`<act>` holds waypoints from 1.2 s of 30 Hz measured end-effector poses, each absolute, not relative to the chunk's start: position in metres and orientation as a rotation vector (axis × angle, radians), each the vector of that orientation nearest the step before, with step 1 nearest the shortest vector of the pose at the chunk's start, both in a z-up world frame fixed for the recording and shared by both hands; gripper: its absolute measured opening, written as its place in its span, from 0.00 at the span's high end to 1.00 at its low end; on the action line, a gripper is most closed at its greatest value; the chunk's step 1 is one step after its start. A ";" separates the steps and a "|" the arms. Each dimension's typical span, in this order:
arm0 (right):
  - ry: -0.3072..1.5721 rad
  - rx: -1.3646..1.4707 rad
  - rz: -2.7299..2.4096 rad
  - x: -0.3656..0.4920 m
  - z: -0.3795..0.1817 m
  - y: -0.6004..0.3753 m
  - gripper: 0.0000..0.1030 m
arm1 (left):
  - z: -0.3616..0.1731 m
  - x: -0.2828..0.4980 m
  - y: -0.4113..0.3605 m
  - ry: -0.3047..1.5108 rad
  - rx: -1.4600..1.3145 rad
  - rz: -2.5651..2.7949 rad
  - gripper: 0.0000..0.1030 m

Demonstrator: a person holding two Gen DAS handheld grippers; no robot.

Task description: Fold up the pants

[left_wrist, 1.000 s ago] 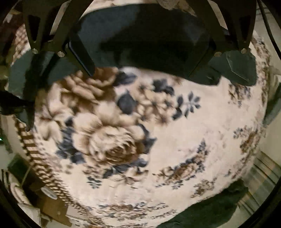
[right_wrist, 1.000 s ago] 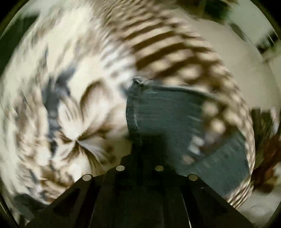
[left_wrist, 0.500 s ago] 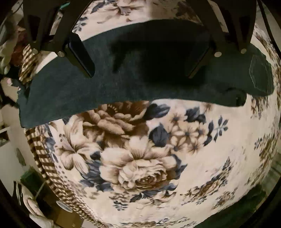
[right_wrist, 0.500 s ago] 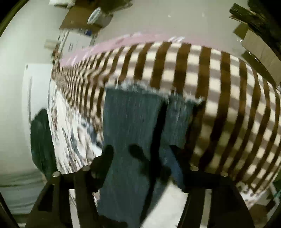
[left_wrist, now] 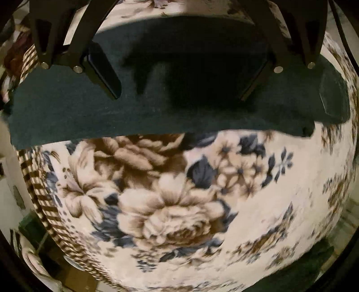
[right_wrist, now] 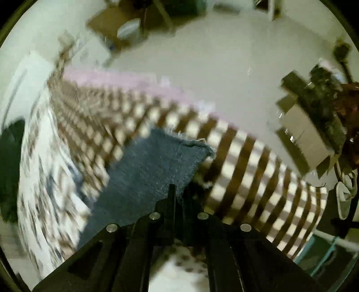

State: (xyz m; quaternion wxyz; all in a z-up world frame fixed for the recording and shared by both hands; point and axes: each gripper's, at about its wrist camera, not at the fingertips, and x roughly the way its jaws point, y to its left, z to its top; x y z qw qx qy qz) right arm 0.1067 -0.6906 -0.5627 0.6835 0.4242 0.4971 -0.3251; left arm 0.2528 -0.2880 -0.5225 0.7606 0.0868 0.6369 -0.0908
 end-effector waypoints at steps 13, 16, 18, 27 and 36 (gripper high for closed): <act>1.479 0.770 -0.186 0.197 -0.518 -0.486 0.25 | -0.502 0.231 -0.099 1.427 -0.122 0.104 0.00; 1.551 0.868 -0.037 0.203 -0.532 -0.406 0.25 | -0.496 0.221 -0.016 1.412 -0.214 0.232 0.00; 1.597 0.941 0.010 0.206 -0.550 -0.359 0.25 | -0.496 0.215 0.042 1.415 -0.281 0.328 0.00; 1.552 1.256 -0.187 0.188 -0.596 -0.286 0.25 | -0.526 0.239 0.189 1.383 -0.583 0.417 0.00; 1.571 1.294 -0.079 0.220 -0.617 -0.206 0.26 | -0.584 0.258 0.216 1.401 -0.734 0.385 0.17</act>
